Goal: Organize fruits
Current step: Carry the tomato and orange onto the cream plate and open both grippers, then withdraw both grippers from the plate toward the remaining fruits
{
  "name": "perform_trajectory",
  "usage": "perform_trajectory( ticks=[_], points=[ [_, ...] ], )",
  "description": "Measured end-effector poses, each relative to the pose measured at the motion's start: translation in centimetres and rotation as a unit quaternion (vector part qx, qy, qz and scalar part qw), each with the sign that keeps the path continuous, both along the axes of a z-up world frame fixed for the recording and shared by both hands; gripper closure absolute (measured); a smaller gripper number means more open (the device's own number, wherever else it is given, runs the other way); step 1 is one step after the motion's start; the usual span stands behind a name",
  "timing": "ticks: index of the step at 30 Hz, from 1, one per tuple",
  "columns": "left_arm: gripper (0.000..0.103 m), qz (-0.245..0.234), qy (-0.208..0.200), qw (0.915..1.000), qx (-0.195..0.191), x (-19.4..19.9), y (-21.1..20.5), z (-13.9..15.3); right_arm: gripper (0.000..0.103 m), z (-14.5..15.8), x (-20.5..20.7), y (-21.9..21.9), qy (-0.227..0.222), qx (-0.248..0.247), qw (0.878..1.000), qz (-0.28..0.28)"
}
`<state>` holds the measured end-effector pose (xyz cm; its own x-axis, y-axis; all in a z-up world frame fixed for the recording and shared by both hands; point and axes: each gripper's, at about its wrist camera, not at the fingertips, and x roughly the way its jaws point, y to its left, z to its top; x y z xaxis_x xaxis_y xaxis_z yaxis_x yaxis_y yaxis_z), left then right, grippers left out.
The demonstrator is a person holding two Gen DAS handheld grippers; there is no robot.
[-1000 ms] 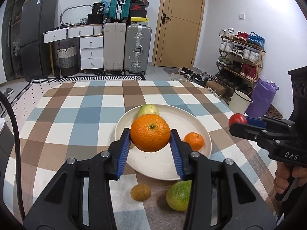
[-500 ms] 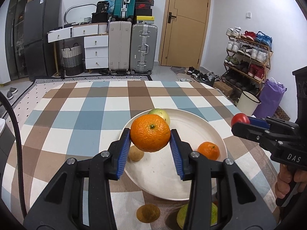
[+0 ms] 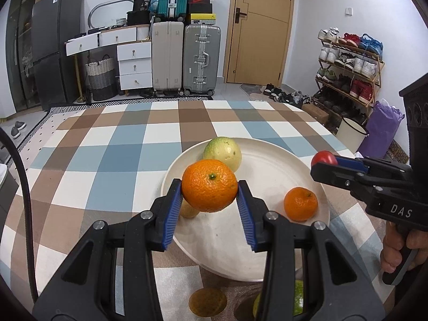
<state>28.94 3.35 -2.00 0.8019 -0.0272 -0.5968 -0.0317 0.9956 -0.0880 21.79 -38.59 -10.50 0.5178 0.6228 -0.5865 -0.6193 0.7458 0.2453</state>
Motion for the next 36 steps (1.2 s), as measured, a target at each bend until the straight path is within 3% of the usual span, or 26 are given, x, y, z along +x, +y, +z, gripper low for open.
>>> perform_trajectory(
  ticks=[10,27,29,33,36],
  points=[
    [0.065,-0.008,0.011,0.9999,0.003,0.4,-0.4,-0.6,0.07,-1.5,1.7,-0.2,0.033,-0.006,0.999,-0.023],
    [0.065,-0.008,0.021,0.9997,0.002,0.5,-0.5,-0.6,0.069,-2.1,1.8,0.4,0.028,-0.011,0.999,-0.022],
    [0.065,-0.009,0.017,0.9998,0.003,0.4,-0.5,-0.5,0.066,-2.0,1.7,0.3,0.025,-0.01,0.999,-0.023],
    [0.061,-0.009,0.011,0.9999,0.008,0.3,-0.6,-0.5,0.061,-1.5,1.3,0.0,0.013,-0.003,1.0,-0.023],
    [0.049,-0.001,0.006,1.0,0.002,0.2,-0.2,-0.4,0.054,-1.2,0.9,-0.2,0.006,-0.004,1.0,-0.025]
  ],
)
